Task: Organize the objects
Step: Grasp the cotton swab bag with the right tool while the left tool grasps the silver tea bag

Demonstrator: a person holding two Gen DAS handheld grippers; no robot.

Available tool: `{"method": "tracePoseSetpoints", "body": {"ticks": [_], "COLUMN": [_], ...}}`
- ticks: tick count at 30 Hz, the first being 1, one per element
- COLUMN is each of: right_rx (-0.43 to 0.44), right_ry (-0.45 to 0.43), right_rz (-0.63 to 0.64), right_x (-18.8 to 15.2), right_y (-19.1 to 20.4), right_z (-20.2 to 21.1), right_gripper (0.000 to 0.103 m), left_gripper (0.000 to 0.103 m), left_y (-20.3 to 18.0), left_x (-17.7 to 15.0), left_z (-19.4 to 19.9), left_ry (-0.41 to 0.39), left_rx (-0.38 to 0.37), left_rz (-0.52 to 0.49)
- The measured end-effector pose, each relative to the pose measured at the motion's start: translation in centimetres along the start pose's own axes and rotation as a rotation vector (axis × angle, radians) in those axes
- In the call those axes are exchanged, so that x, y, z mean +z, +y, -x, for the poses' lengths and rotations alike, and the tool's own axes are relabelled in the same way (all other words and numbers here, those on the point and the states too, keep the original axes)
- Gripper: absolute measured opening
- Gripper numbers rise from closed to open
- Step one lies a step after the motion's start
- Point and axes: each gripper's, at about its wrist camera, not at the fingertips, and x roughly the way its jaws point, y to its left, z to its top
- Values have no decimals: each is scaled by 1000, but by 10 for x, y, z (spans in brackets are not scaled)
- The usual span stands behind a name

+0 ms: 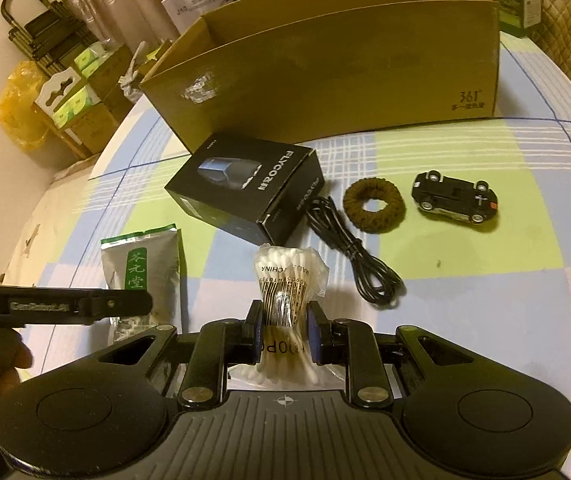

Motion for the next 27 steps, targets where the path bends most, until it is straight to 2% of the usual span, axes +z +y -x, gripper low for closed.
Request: {"method": "tracePoseSetpoints", "body": {"ticks": [3, 5, 7, 11, 19, 23, 26, 27], "right_rx": [-10, -14, -18, -21, -13, -13, -13, -12], "right_ry": [-9, -13, -17, -26, -31, -33, -35, -36], "right_rz": [-6, -15, -25, -41, -63, -71, -80, -83], "right_x": [0, 2, 2, 2, 1, 0, -1, -1], "right_y": [-4, -6, -10, -15, -19, -22, -24, -25], "right_z": [4, 6, 7, 10, 10, 10, 10, 10], "right_gripper": [19, 19, 19, 19, 19, 19, 19, 19], "left_gripper": [79, 79, 79, 79, 80, 71, 49, 47], "left_y": [-19, -33, -39, -32, -39, -46, -45, -44], "left_x": [1, 1, 1, -3, -12, -13, -10, -9], "left_z": [-6, -7, -7, -9, -20, -24, -19, -17], "left_ry": [-17, -24, -23, -8, 40, 51, 63, 65], "left_rx": [30, -5, -15, 7, -16, 15, -22, -19], "left_rz": [-77, -172, -225, -227, -283, -336, -339, -340]}}
